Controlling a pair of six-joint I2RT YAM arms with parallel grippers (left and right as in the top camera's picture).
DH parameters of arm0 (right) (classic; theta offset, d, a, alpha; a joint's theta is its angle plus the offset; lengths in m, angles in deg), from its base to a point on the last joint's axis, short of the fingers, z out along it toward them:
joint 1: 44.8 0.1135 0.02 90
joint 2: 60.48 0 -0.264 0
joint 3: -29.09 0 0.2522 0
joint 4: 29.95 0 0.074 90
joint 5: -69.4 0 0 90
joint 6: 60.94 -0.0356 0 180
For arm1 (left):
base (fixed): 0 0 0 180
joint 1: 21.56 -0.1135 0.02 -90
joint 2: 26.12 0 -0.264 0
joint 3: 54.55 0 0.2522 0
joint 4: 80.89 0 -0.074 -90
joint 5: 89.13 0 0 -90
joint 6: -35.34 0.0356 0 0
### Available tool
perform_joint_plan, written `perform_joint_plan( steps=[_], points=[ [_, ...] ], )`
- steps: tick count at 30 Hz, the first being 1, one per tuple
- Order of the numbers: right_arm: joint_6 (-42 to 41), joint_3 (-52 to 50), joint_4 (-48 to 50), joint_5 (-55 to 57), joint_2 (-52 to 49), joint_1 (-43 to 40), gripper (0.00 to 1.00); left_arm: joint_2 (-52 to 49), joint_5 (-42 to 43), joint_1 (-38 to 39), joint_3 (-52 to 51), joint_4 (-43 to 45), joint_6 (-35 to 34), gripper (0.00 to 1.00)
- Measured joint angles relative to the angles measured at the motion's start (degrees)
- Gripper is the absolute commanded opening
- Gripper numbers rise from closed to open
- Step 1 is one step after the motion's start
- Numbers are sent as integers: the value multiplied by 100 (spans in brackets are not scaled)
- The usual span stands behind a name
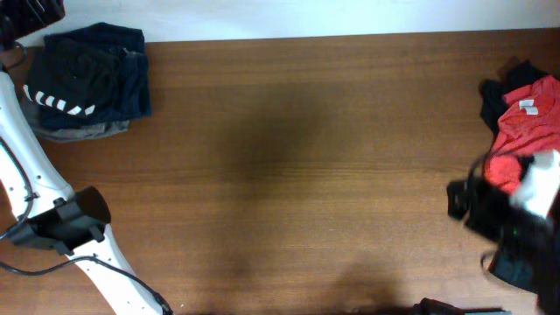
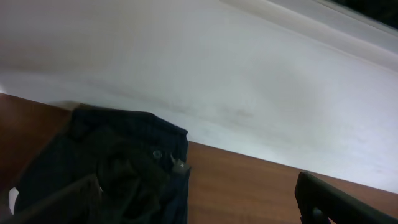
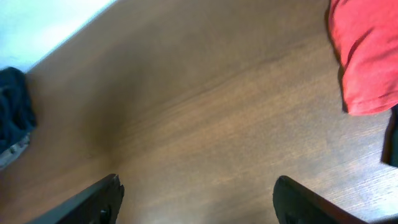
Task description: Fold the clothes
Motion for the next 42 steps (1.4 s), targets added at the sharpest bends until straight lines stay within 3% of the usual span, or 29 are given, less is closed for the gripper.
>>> perform_joint_plan(
  steps=[10, 36, 42],
  points=[
    [42, 22, -118, 468, 1648, 0, 99, -2, 2, 0, -2, -101, -2, 99],
    [48, 22, -348, 581, 1742, 0, 99, -2, 2, 0, -2, -101, 0, 99],
    [63, -387, 326, 658, 1878, 0, 99, -2, 2, 0, -2, -98, 0, 99]
  ],
)
